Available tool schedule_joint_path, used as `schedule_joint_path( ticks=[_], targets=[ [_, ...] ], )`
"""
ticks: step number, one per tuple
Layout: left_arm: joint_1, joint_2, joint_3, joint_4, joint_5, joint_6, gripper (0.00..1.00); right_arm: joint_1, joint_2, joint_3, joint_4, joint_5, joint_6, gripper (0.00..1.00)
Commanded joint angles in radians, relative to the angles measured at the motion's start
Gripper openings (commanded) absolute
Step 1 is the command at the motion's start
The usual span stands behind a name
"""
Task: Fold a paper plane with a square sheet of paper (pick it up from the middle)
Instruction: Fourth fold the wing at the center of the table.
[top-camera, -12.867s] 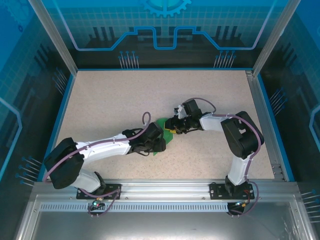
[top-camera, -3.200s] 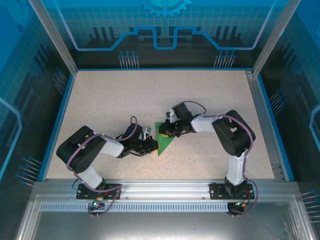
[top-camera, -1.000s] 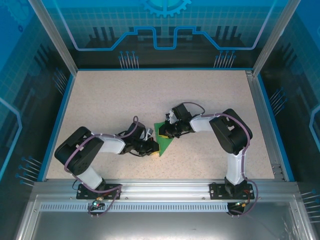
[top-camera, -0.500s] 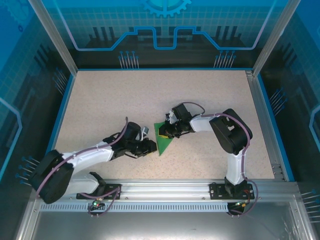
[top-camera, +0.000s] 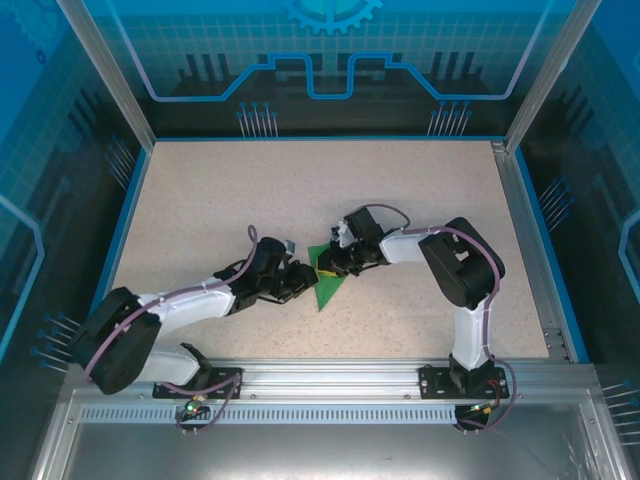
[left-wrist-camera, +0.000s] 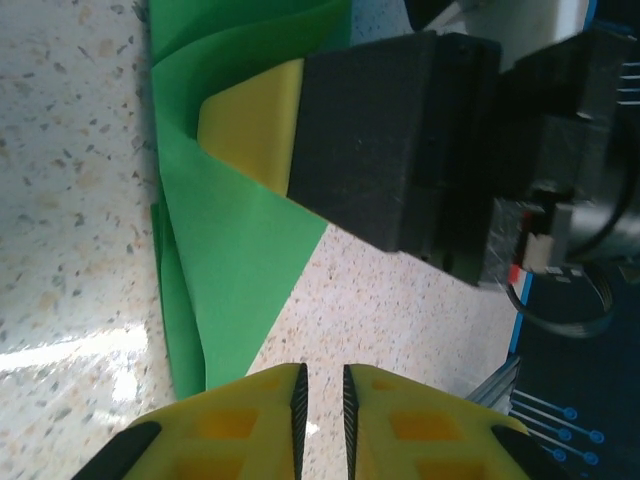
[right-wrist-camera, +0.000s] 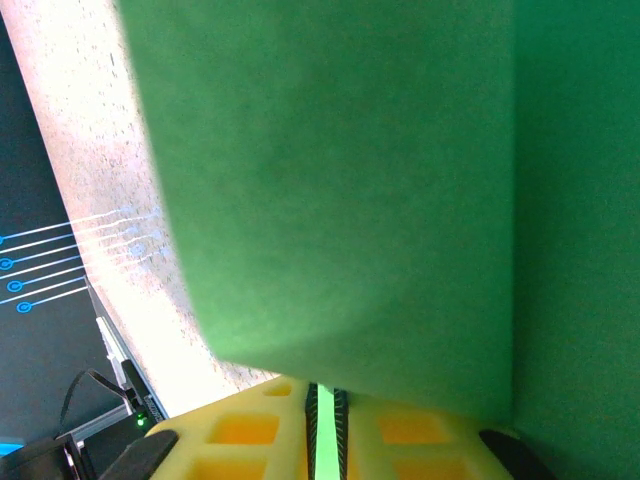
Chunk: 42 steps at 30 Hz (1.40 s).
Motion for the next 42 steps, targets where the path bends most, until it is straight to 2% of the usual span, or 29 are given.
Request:
schedule_joint_path(
  ticks=[1, 7, 11, 25, 33, 38, 42],
  targets=[
    [0.003, 0.062, 0.041, 0.115, 0.053, -0.031, 0.22, -0.013, 0.094, -0.047, -0.120, 0.111, -0.011, 0.16],
    [0.001, 0.180, 0.071, 0.187, 0.100, -0.031, 0.23, -0.011, 0.100, -0.047, -0.115, 0.110, -0.008, 0.16],
    [0.002, 0.237, 0.080, 0.169, 0.103, -0.026, 0.22, -0.012, 0.102, -0.048, -0.115, 0.111, -0.009, 0.16],
    [-0.053, 0.391, -0.051, 0.238, 0.207, -0.018, 0.22, -0.018, 0.107, -0.047, -0.119, 0.114, -0.012, 0.16],
    [-0.101, 0.361, -0.043, 0.094, 0.226, 0.061, 0.21, -0.018, 0.113, -0.042, -0.135, 0.118, -0.019, 0.16],
    [-0.125, 0.329, -0.019, -0.053, 0.195, 0.112, 0.21, -0.019, 0.110, -0.046, -0.136, 0.121, -0.019, 0.16],
    [-0.137, 0.319, -0.013, -0.098, 0.198, 0.122, 0.21, -0.018, 0.108, -0.048, -0.139, 0.125, -0.019, 0.16]
  ],
)
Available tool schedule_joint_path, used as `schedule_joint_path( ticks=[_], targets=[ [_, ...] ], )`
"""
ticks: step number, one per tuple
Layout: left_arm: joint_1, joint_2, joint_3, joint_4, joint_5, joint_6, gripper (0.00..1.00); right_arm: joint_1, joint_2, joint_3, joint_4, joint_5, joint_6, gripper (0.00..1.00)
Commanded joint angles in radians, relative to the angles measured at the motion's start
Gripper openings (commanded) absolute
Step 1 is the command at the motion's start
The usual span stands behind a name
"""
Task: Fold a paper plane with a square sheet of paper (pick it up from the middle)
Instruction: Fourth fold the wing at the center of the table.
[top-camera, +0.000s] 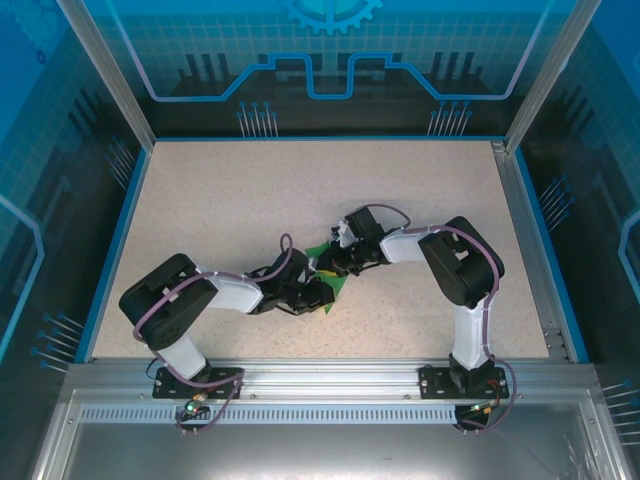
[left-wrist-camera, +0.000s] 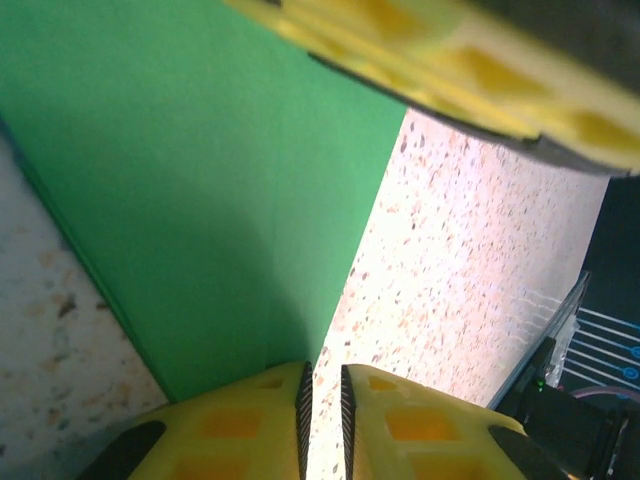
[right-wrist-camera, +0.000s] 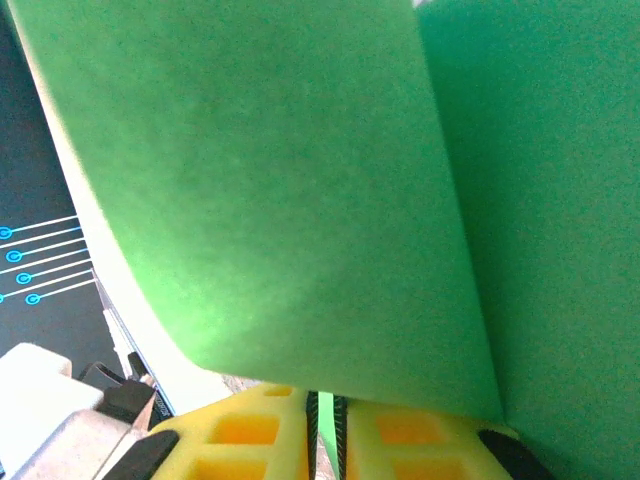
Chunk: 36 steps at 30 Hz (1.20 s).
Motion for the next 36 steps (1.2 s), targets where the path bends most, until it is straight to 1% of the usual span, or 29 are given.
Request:
schedule_joint_path(
  ticks=[1, 7, 10, 13, 14, 15, 17, 19, 21, 23, 25, 27, 28, 32, 36],
  targets=[
    [-0.051, 0.013, -0.028, -0.287, 0.073, 0.040, 0.21, -0.010, 0.099, -0.051, -0.142, 0.150, -0.012, 0.16],
    [-0.071, -0.022, -0.028, -0.347, 0.065, 0.058, 0.19, -0.010, 0.099, -0.049, -0.143, 0.147, -0.010, 0.16],
    [-0.071, -0.081, -0.046, -0.366, 0.056, 0.059, 0.19, -0.008, 0.099, -0.052, -0.143, 0.149, -0.004, 0.16],
    [-0.067, -0.172, -0.059, -0.426, 0.012, 0.064, 0.18, 0.000, 0.101, -0.063, -0.132, 0.150, 0.021, 0.16],
    [-0.063, -0.211, -0.059, -0.471, -0.027, 0.057, 0.17, 0.003, 0.096, -0.072, -0.122, 0.158, 0.036, 0.16],
    [-0.053, -0.258, -0.065, -0.510, -0.067, 0.048, 0.17, 0.005, 0.090, -0.086, -0.109, 0.168, 0.054, 0.16],
    [-0.013, -0.348, -0.093, -0.541, -0.096, 0.022, 0.17, 0.011, 0.079, -0.109, -0.090, 0.185, 0.093, 0.16],
    [0.043, -0.450, -0.125, -0.565, -0.109, 0.002, 0.19, 0.017, 0.071, -0.136, -0.053, 0.187, 0.133, 0.16],
    [0.099, -0.549, -0.144, -0.584, -0.118, -0.005, 0.23, 0.028, 0.064, -0.176, -0.003, 0.180, 0.185, 0.16],
    [0.136, -0.605, -0.143, -0.567, -0.100, -0.006, 0.25, 0.041, 0.057, -0.193, 0.021, 0.182, 0.230, 0.16],
    [0.147, -0.605, -0.107, -0.556, -0.073, 0.010, 0.27, 0.052, 0.044, -0.209, 0.046, 0.191, 0.272, 0.16],
    [0.146, -0.559, -0.047, -0.571, -0.068, 0.023, 0.26, 0.066, 0.026, -0.221, 0.057, 0.204, 0.297, 0.16],
    [0.147, -0.541, -0.032, -0.553, -0.060, 0.020, 0.26, 0.069, 0.018, -0.221, 0.056, 0.206, 0.295, 0.16],
    [0.145, -0.455, -0.002, -0.406, -0.019, -0.027, 0.27, 0.063, -0.008, -0.185, -0.003, 0.210, 0.221, 0.16],
    [0.128, -0.376, 0.033, -0.338, -0.001, -0.035, 0.27, 0.049, -0.035, -0.148, -0.059, 0.195, 0.139, 0.17]
  ],
)
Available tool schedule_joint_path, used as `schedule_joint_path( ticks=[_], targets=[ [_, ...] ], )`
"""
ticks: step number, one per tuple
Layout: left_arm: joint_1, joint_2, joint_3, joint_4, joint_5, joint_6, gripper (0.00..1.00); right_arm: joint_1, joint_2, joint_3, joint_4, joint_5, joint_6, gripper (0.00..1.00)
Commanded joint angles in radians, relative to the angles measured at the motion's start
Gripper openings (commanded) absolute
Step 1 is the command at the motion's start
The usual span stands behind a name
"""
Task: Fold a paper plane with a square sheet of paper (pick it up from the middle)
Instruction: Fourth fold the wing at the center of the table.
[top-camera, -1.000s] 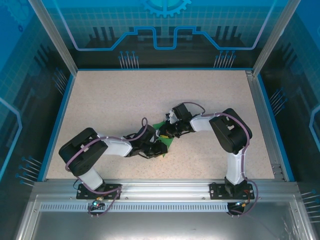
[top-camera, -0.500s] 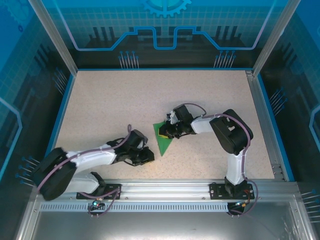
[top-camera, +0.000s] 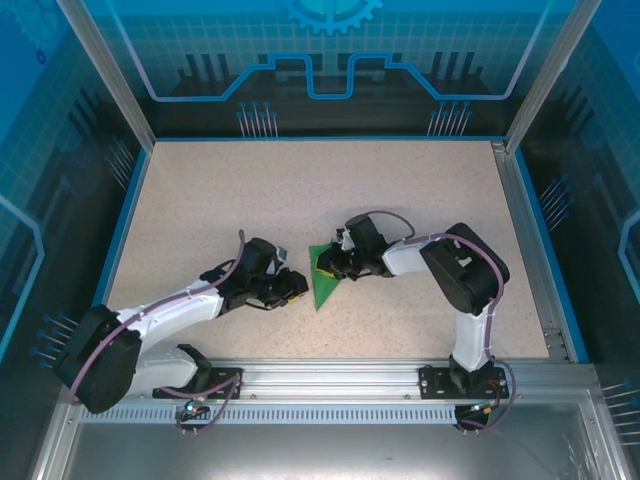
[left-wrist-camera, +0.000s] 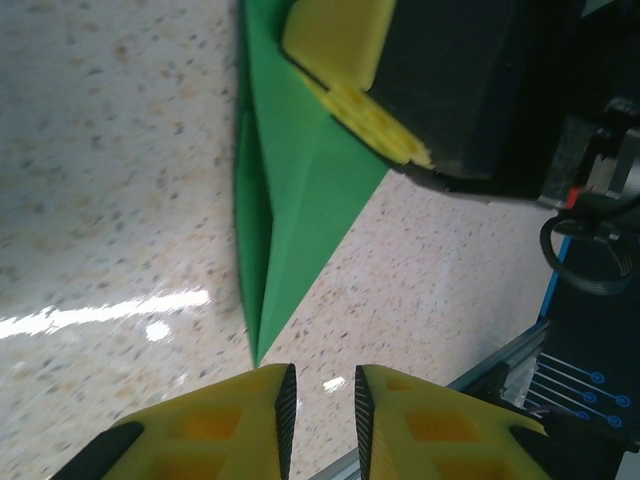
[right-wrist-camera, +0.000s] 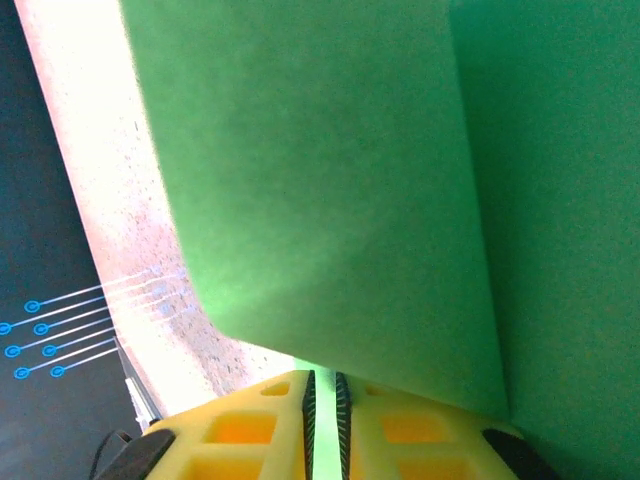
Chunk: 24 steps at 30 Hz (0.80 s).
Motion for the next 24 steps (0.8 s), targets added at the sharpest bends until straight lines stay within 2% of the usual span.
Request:
schedule_joint_path(
  ticks=[1, 8, 13, 24],
  targets=[
    [-0.018, 0.062, 0.054, 0.082, 0.044, -0.025, 0.27, 0.006, 0.019, 0.008, -0.284, 0.063, -0.079, 0.17],
    [-0.097, 0.205, 0.112, 0.163, -0.012, -0.068, 0.23, -0.023, 0.031, 0.068, -0.316, 0.014, -0.122, 0.18],
    [-0.115, 0.284, 0.134, 0.197, -0.031, -0.082, 0.20, -0.033, 0.033, 0.065, -0.303, -0.004, -0.116, 0.18],
    [-0.146, 0.425, 0.158, 0.150, -0.074, -0.078, 0.13, -0.052, 0.028, 0.073, -0.279, -0.050, -0.117, 0.18]
  ],
)
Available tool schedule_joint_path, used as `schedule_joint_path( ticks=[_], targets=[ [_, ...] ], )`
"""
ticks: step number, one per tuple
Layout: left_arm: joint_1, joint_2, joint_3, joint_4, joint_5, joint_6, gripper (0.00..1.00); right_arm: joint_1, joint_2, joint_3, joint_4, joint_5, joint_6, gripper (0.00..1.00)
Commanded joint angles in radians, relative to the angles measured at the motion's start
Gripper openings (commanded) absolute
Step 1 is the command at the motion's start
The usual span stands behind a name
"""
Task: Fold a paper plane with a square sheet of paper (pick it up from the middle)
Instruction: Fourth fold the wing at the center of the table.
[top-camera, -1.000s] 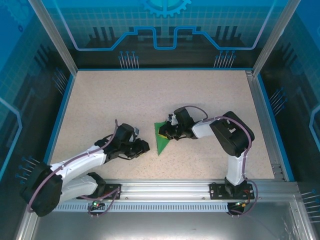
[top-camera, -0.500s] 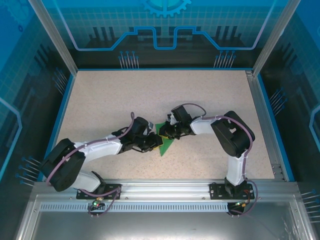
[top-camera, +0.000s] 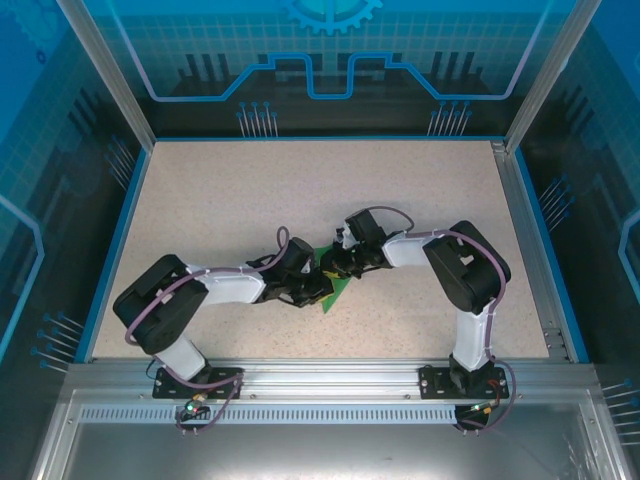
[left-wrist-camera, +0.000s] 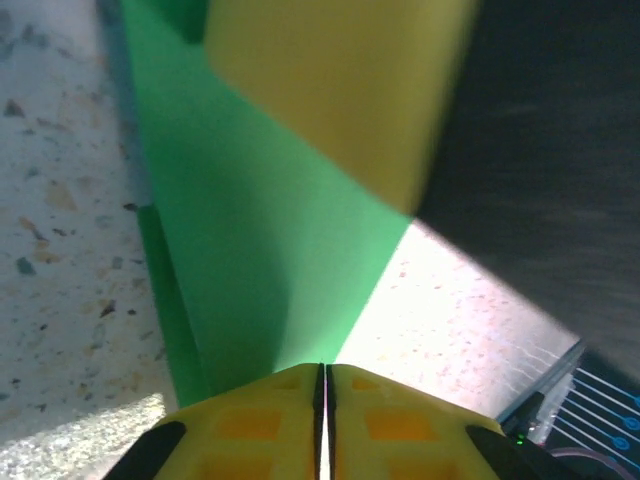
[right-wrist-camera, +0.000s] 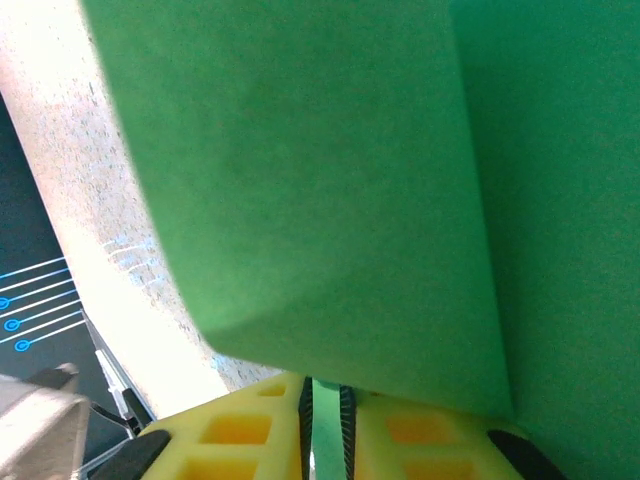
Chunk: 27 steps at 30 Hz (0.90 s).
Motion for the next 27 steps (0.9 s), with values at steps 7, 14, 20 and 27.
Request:
schedule_joint_path(
  ticks=[7, 14, 20, 27],
  targets=[
    [-0.048, 0.070, -0.038, -0.064, -0.065, -0.039, 0.05, -0.065, -0.023, 0.042, -0.123, -0.020, -0.076, 0.20],
    [-0.054, 0.021, -0.122, -0.042, -0.064, -0.012, 0.04, -0.122, -0.142, 0.062, -0.220, 0.013, -0.204, 0.21],
    [-0.052, -0.011, -0.105, -0.152, -0.040, 0.102, 0.04, -0.080, -0.164, 0.050, -0.224, -0.030, -0.248, 0.14],
    [-0.052, -0.013, -0.090, -0.182, -0.045, 0.125, 0.04, 0.023, -0.126, 0.011, -0.131, -0.012, -0.174, 0.09]
  ],
)
